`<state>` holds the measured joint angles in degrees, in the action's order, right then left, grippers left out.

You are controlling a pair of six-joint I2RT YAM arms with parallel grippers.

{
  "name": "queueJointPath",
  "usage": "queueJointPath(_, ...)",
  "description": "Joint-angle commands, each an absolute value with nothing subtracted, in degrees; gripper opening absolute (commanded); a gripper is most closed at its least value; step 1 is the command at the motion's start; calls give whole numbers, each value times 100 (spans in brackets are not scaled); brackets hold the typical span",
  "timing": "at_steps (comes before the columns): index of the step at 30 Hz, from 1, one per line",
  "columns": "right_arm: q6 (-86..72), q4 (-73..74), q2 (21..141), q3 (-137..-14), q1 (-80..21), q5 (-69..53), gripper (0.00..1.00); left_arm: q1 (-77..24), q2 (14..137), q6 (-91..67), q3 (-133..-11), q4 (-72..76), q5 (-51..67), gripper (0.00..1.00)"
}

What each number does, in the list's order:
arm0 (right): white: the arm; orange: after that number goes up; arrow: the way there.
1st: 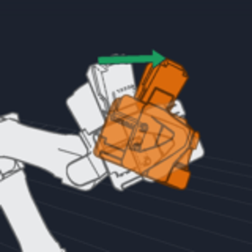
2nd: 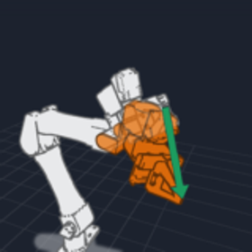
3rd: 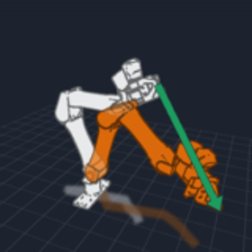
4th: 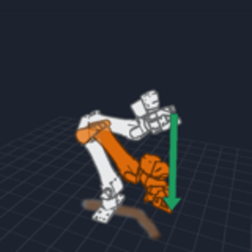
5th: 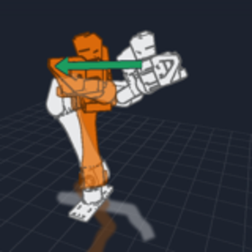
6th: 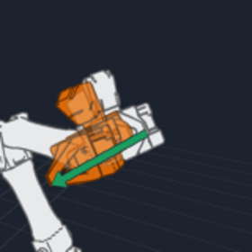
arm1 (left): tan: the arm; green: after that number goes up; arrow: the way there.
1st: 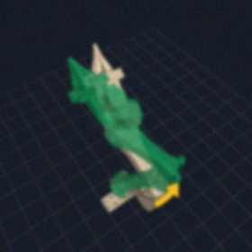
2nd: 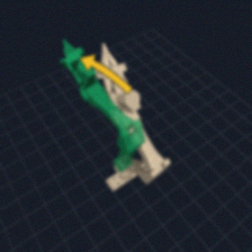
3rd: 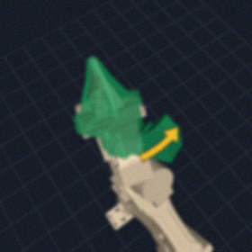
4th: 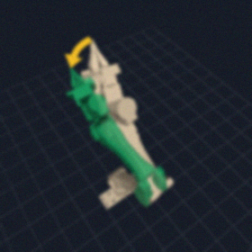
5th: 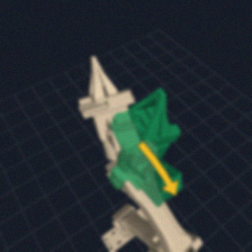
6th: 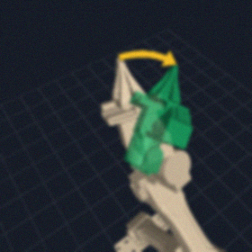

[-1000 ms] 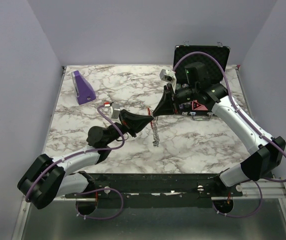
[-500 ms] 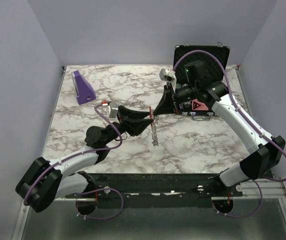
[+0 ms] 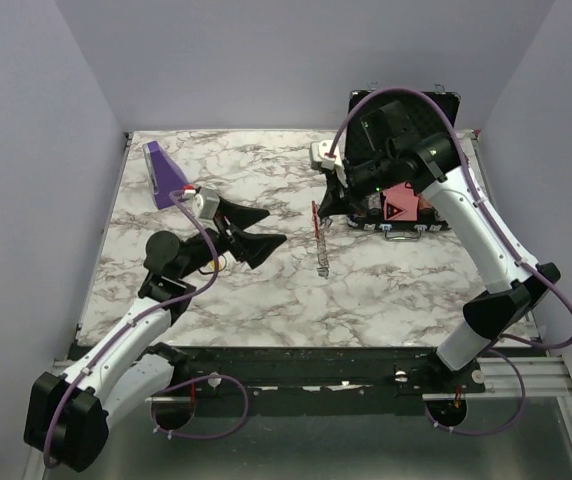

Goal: Put the keys on the keyring

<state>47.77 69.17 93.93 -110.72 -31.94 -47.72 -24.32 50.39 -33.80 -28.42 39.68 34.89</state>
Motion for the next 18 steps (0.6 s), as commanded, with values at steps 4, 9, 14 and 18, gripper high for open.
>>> queueJointPath(4,5827,8139,9413,-11338,-4086,-2261,0,-2609,5352,-1551,-3708,2515,4904,85)
queueJointPath(9,5836,8139,9430,-11250,-4298,-1916,0,-3488,5589,410,-4025,1557,4141,82)
queueJointPath(14,5792,8139,9510,-11276,-4438,-1968,0,-3779,5941,413,-3912,2151,3560,70)
queueJointPath(18,5774,8139,9545,-11311,-4456,-2074,0,-3832,6055,168,-3735,2794,3340,60)
